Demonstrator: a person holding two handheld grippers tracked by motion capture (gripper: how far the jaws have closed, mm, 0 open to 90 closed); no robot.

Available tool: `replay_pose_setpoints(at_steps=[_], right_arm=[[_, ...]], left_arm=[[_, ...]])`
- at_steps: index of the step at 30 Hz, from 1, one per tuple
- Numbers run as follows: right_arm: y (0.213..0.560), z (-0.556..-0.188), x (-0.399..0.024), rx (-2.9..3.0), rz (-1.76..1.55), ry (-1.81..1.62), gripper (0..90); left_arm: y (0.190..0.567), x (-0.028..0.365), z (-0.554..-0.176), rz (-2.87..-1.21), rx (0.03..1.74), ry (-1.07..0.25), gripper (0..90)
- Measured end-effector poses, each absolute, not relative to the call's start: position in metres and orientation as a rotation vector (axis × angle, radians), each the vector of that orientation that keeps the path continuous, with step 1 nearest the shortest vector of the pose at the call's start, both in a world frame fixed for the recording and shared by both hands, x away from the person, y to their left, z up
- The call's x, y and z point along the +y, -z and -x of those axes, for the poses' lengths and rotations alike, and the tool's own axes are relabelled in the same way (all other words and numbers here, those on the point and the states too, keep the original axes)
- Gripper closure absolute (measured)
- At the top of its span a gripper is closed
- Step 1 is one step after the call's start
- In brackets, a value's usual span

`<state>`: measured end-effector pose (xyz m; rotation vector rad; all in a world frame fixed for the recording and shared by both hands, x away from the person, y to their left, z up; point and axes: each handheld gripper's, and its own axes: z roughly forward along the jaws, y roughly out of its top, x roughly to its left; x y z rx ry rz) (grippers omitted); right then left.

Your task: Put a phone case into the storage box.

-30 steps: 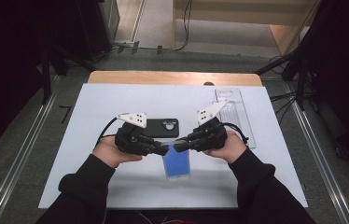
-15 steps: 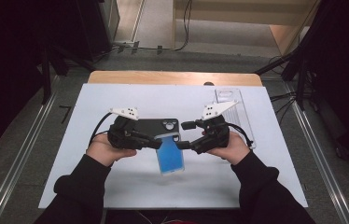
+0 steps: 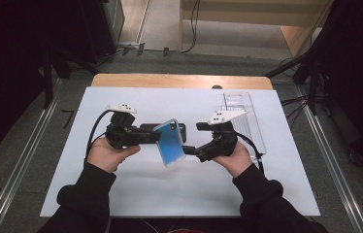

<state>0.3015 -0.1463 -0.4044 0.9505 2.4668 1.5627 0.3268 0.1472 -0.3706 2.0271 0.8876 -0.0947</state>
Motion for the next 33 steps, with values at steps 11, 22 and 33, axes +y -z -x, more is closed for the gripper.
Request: replay_pose_setpoints(at_steps=[11,22,33], right_arm=[[0.413,-0.291,-0.127,2.325,-1.088,-1.549,0.0],[0.426,-0.281,-0.101,2.249,-1.135,-1.448,0.0],[0.429,-0.282,-0.089,2.227,-1.169,-1.404,0.0]], left_arm=[[0.367,0.14,-0.323,-2.0,0.991,0.053,81.6],[0.365,0.124,-0.314,-2.035,1.028,0.033,81.6],[0.367,0.114,-0.311,-2.04,1.033,0.045,81.6]])
